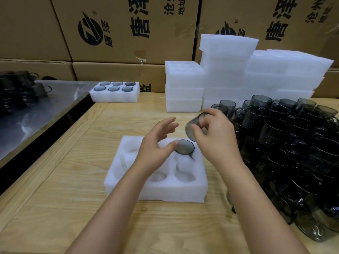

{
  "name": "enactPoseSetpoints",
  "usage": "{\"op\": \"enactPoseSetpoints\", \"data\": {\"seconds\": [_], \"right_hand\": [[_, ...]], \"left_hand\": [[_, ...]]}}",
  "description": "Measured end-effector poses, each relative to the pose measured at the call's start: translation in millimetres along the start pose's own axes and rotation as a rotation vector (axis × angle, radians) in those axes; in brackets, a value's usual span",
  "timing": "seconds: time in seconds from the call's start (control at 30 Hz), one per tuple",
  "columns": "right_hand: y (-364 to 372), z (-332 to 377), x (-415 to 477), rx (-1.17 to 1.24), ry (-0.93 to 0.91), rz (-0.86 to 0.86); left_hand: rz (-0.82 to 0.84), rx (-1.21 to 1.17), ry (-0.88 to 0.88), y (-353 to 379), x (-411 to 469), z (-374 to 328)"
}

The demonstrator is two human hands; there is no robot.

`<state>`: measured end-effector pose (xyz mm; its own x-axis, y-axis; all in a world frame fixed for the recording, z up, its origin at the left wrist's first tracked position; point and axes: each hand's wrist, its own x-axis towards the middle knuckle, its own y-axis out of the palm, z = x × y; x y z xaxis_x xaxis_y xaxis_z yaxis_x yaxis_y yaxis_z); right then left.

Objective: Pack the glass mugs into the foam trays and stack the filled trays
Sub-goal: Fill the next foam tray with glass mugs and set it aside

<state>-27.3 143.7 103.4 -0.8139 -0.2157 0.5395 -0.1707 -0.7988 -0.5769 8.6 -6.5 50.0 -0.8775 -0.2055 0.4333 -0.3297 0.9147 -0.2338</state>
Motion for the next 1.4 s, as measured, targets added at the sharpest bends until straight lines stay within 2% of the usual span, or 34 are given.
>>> {"op": "enactPoseSetpoints", "data": {"seconds": [0.1, 0.27, 0.37, 0.57, 0.8, 0.97, 1.17, 1.4], "right_hand": [[10.8, 14.5, 9.4, 0.06, -0.005, 0.094], [26.2, 20.9, 19.3, 0.085, -0.055, 0.21], [28.5, 18.8, 25.0, 0.14, -0.061, 0.298], [45.0, 12.5, 29.0, 0.269, 0.092, 0.348], [60.6, 10.5, 36.0, 0.044, 0.016, 0.501], [60.6, 8.2, 39.0, -0.042, -0.038, 0.542], [64.7, 6.7, 29.1, -0.046, -0.05, 0.5], [67.9, 10.9, 24.2, -0.167, -0.114, 0.506]], "left_hand": [[-0.082, -0.116, 0.031, -4.4, 0.1, -3.1], [-0.203, -0.056, -0.023, -9.4, 3.2, -6.5], [-0.167, -0.017, -0.038, -24.8, 8.0, -9.9], [-0.012, 0.157, -0.08, -56.8, 9.2, -7.2], [0.115, 0.307, -0.161, -68.8, 4.9, 11.5], [0.119, 0.303, -0.181, -69.0, 3.9, 17.0], [0.135, 0.31, -0.185, -68.0, 3.5, 21.2], [0.131, 0.29, -0.179, -67.9, 2.0, 22.1]]}}
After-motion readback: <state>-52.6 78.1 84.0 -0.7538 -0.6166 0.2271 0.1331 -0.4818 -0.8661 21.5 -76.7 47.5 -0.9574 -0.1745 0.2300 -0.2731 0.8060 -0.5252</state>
